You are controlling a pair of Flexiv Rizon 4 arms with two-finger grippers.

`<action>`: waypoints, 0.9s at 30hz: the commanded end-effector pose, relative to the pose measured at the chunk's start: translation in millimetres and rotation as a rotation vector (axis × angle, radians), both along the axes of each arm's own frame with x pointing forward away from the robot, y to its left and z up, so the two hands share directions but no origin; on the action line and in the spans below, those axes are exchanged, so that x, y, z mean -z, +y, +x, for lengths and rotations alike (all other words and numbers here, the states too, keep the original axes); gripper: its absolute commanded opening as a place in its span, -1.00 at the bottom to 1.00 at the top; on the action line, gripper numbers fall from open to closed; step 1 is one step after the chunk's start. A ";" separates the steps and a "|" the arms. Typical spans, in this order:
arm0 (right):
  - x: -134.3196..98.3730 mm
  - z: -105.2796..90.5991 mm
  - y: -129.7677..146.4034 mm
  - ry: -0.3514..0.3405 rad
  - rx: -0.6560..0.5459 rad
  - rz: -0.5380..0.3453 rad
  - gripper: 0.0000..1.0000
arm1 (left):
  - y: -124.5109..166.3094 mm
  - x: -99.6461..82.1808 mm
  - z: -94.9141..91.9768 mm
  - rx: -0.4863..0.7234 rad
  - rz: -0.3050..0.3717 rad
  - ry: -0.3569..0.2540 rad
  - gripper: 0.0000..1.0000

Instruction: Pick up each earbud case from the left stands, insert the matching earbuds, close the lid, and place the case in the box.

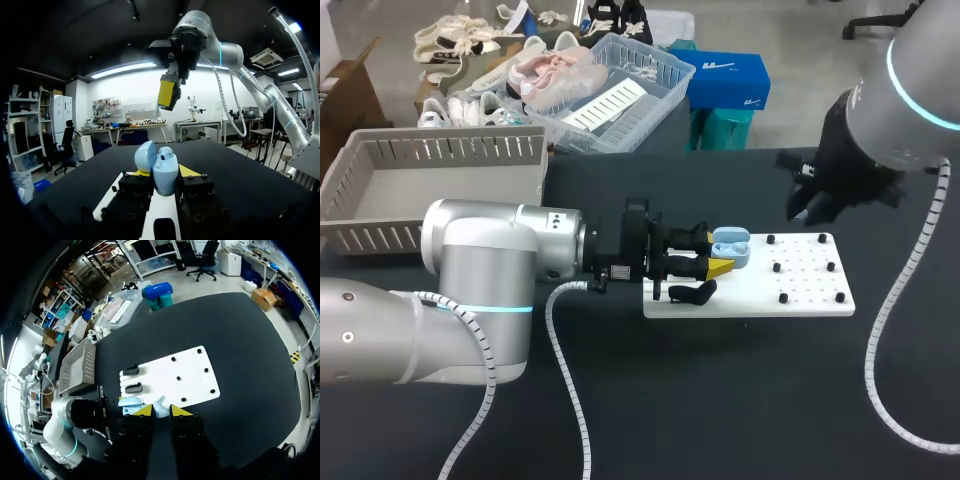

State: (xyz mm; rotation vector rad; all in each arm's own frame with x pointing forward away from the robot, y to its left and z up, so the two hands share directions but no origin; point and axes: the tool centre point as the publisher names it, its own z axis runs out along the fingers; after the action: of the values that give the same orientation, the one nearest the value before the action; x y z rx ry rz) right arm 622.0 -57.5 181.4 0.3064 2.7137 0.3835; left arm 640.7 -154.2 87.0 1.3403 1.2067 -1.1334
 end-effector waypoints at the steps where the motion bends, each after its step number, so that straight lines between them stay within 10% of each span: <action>1: -18.6 -31.4 5.2 -0.022 -0.110 -0.020 -1.00 | -0.4 0.8 0.4 -0.001 -0.003 -0.001 -1.00; 27: 9.4 -12.8 69.1 0.249 -0.511 -0.201 -1.00 | -0.4 0.8 0.4 -0.001 -0.003 -0.001 -1.00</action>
State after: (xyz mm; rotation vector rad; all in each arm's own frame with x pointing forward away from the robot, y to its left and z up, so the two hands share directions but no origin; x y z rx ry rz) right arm 599.7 3.8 175.8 -0.3962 2.8735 0.2452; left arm 640.7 -154.1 87.0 1.3403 1.2067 -1.1334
